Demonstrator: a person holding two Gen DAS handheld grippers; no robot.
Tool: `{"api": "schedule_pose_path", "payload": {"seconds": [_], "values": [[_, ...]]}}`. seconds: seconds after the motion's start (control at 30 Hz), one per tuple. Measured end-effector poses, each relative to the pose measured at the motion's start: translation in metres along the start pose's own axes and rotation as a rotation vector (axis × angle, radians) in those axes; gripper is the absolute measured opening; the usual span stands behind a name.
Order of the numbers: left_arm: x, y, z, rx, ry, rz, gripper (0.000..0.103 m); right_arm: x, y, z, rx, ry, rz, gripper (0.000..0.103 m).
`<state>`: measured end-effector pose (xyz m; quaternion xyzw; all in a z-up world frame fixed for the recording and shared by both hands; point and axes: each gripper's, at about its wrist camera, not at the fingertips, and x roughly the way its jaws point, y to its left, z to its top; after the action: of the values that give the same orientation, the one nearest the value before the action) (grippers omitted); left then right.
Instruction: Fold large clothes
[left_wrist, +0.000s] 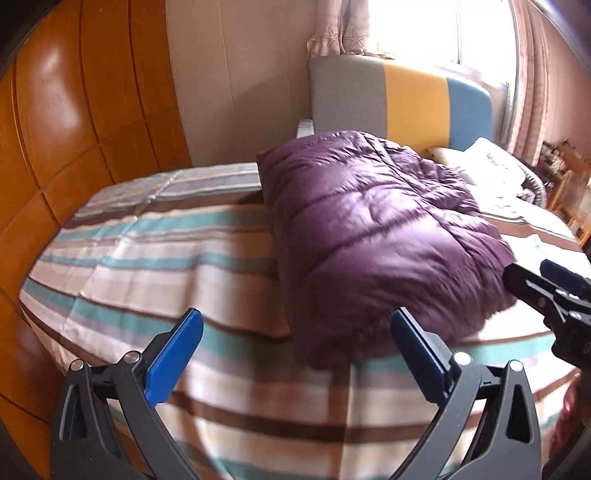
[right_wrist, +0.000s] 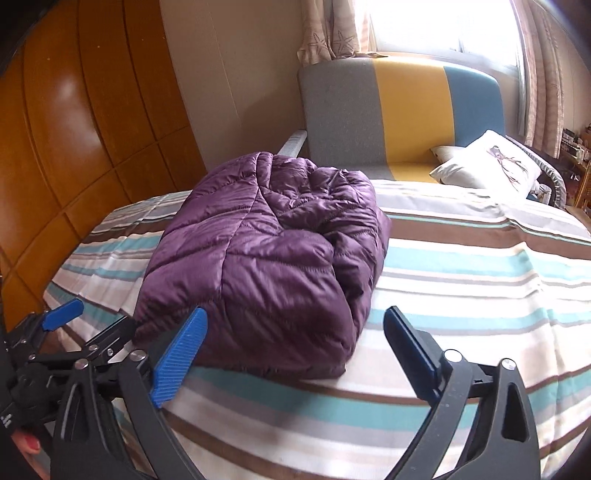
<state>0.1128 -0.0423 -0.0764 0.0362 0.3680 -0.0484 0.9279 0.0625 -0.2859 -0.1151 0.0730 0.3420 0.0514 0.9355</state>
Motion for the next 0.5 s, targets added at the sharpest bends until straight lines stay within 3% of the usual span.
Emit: {"api": "schedule_pose_path", "payload": {"seconds": [0.5], "values": [[-0.048, 0.030, -0.026, -0.028, -0.094, 0.002, 0.101, -0.041, 0.026, -0.041, -0.053, -0.061, -0.075, 0.100]]}}
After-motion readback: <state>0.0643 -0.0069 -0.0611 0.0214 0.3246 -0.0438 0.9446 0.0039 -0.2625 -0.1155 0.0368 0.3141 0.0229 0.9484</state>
